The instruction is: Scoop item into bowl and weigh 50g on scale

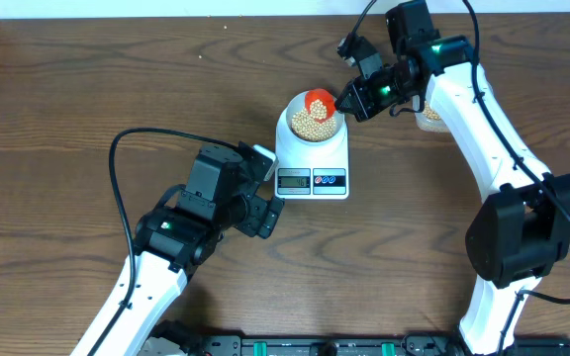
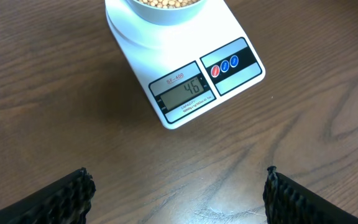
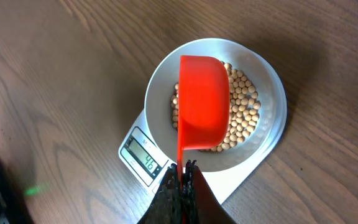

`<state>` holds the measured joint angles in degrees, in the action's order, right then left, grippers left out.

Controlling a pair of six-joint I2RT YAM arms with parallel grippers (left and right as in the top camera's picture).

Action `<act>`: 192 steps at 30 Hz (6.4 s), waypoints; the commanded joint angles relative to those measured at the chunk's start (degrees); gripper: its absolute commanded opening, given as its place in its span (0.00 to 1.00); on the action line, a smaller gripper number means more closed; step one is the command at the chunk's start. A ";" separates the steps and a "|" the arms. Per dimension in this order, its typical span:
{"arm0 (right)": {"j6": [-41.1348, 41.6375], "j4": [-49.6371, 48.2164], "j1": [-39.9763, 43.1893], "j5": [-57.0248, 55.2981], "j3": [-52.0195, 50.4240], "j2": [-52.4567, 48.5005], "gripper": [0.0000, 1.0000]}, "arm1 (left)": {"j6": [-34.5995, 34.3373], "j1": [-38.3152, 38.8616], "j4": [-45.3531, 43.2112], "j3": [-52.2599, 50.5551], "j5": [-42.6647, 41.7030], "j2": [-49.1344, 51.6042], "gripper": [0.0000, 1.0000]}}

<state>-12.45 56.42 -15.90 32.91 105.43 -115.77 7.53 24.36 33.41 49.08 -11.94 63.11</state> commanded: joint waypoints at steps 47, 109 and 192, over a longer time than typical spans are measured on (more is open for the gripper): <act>-4.35 1.64 -1.49 -2.75 0.70 1.77 0.01 | 0.57 -0.39 0.13 1.11 -0.50 0.13 0.89; -4.31 2.56 0.59 1.36 0.76 1.79 0.01 | 0.57 -0.39 0.13 1.11 -0.50 0.13 0.89; -3.87 2.95 4.98 9.99 0.74 1.79 0.01 | 0.57 -0.39 0.13 1.11 -0.50 0.13 0.89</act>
<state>-16.95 59.13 -11.42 40.56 105.43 -115.77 7.53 24.36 33.41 49.08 -11.92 63.11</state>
